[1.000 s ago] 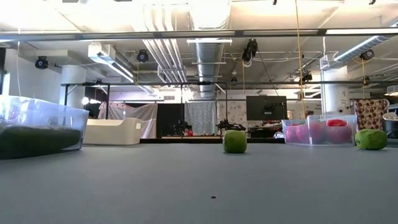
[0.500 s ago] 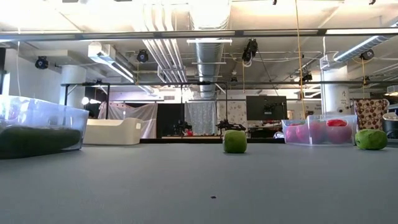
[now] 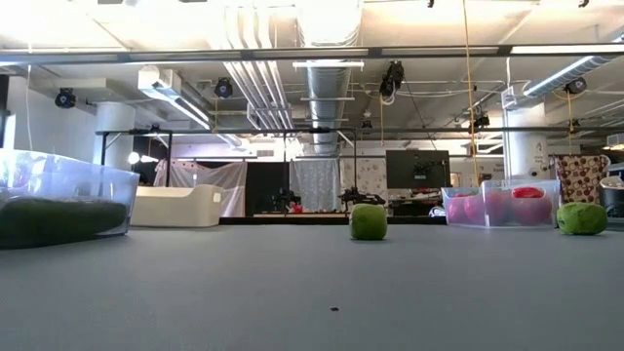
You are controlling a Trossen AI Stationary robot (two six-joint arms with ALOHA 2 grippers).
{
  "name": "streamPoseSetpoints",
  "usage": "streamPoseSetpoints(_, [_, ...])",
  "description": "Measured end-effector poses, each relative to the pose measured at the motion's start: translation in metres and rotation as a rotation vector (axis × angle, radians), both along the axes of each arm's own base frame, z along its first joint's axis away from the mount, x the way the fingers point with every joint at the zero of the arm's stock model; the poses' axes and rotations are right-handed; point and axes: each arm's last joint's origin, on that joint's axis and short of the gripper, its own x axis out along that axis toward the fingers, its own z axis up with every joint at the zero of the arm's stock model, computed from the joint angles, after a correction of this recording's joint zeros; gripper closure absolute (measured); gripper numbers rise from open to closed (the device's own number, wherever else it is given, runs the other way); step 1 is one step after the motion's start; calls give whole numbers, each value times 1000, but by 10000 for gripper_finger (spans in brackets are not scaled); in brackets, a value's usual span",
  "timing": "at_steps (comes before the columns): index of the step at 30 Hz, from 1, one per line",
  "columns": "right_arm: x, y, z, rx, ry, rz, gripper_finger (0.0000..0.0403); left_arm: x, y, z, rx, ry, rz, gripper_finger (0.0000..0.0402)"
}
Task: Sort produce into baskets
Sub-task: Put the green cucumber into the black bin
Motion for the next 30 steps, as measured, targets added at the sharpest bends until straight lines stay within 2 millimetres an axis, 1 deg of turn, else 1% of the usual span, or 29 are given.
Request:
streamPoseSetpoints(4, [-3, -4, -10, 56, 5, -28, 127, -2, 2, -1, 19, 22, -1, 163])
streamPoseSetpoints(6, [-4, -4, -11, 61, 4, -26, 153, -7, 6, 0, 57, 62, -2, 166])
streamPoseSetpoints(8, [-3, -4, -12, 71, 5, -18, 180, -16, 14, 1, 105, 124, 19, 169])
streamPoseSetpoints(12, [-3, -4, -11, 72, 0, -9, 227, -34, 32, 2, 244, 229, 124, 171])
streamPoseSetpoints(14, [-4, -4, -10, 61, 0, -16, 243, -42, 41, 4, 303, 255, 187, 171])
streamPoseSetpoints(17, [-1, -2, -5, 78, -16, -14, 251, -51, 49, 6, 369, 268, 259, 171])
streamPoseSetpoints(19, [5, 2, 3, 98, -38, -20, 249, -52, 51, 5, 383, 260, 273, 171])
streamPoseSetpoints(21, [11, 5, 11, 105, -55, -31, 244, -54, 52, 4, 405, 278, 251, 171])
streamPoseSetpoints(23, [20, 11, 24, 137, -87, -41, 242, -54, 52, 4, 411, 286, 245, 171])
streamPoseSetpoints(25, [28, 15, 41, 164, -70, -77, 245, -55, 52, 3, 414, 299, 238, 171])
streamPoseSetpoints(28, [36, 16, 68, 109, -42, -128, 254, -55, 52, 3, 415, 319, 222, 171])
streamPoseSetpoints(30, [43, 15, 86, 70, -91, -141, 257, -55, 52, 3, 427, 328, 207, 171])
